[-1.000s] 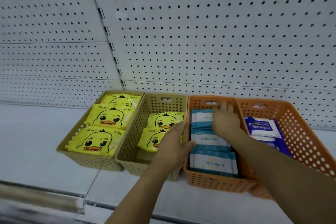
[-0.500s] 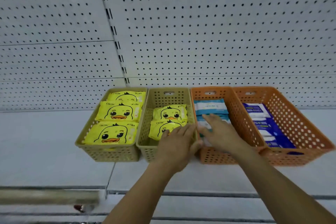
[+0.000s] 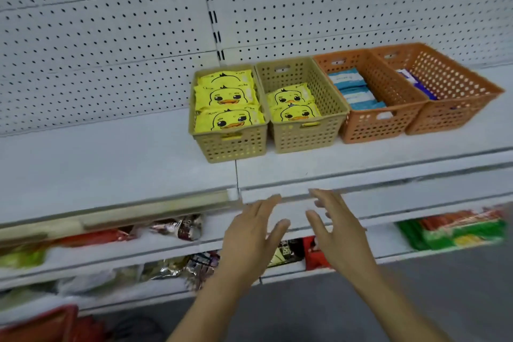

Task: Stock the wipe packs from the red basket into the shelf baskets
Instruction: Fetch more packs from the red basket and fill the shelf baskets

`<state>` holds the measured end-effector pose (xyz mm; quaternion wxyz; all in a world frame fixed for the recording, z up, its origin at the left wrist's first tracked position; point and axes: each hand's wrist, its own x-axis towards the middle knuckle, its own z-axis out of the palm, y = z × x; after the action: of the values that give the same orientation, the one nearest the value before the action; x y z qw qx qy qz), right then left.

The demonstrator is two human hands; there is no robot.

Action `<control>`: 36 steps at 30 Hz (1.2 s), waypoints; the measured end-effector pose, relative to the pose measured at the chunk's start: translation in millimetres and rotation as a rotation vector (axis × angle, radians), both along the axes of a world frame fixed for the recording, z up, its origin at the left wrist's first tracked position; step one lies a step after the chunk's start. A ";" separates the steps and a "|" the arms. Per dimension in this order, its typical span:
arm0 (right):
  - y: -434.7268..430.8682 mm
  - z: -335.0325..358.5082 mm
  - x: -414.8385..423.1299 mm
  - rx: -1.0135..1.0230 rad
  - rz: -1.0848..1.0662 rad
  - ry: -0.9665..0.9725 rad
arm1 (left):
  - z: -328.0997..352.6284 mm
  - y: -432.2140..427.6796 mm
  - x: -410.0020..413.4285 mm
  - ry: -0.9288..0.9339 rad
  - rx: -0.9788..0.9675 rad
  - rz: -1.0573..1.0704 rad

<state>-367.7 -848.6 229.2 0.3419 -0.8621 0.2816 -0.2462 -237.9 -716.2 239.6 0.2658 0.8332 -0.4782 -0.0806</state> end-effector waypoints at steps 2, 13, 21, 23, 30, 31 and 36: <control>25.8 -15.9 -9.9 0.026 0.022 0.084 | -11.8 33.8 -3.6 0.102 0.040 0.034; 159.2 -59.9 -37.9 0.091 0.152 0.386 | -61.9 173.7 -41.7 0.259 0.118 0.130; 274.0 -81.7 -52.6 0.122 0.325 0.445 | -75.9 322.1 -68.3 0.313 0.190 0.273; 305.2 -85.9 -49.5 0.156 0.330 0.451 | -78.3 357.6 -67.0 0.336 0.188 0.323; 401.6 -92.0 -10.2 0.233 0.417 0.457 | -94.4 459.7 -40.4 0.443 0.123 0.484; 415.2 -93.5 0.0 0.234 0.432 0.456 | -98.0 473.2 -33.2 0.466 0.111 0.502; 486.5 -105.0 65.6 0.262 0.524 0.463 | -119.7 545.8 19.1 0.542 0.110 0.571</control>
<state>-302.1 -362.0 124.2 0.4282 -0.8866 0.1504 0.0893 -218.8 -170.5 119.9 0.3492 0.8941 -0.1348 -0.2458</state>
